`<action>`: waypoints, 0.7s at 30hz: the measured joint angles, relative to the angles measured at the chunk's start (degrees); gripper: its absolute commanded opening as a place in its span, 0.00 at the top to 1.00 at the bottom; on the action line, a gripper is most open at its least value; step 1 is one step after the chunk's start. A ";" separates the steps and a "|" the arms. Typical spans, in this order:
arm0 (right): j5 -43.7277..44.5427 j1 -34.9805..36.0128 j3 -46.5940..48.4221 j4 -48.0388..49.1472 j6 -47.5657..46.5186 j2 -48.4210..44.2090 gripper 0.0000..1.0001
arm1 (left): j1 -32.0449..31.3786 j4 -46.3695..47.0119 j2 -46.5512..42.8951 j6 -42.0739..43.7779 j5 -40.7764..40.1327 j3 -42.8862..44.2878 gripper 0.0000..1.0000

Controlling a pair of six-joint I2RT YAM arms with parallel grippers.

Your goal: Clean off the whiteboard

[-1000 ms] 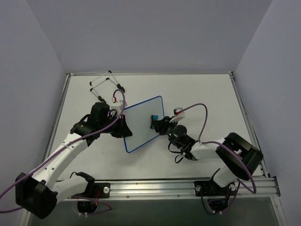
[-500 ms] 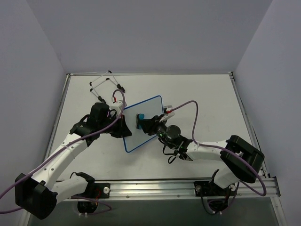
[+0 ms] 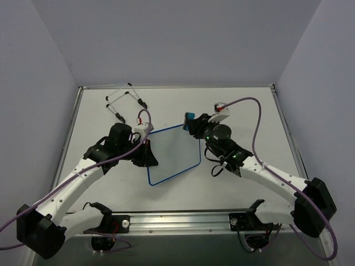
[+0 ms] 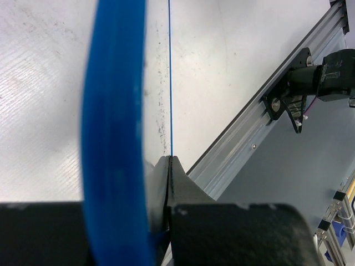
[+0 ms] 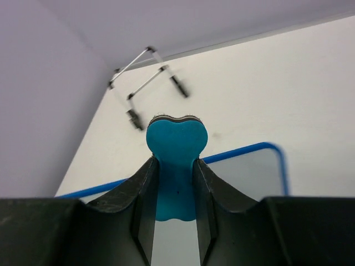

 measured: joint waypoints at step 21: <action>-2.40 -22.32 5.81 -28.74 -6.27 4.92 0.99 | 0.02 -0.79 -0.76 0.00 -0.59 -0.04 0.98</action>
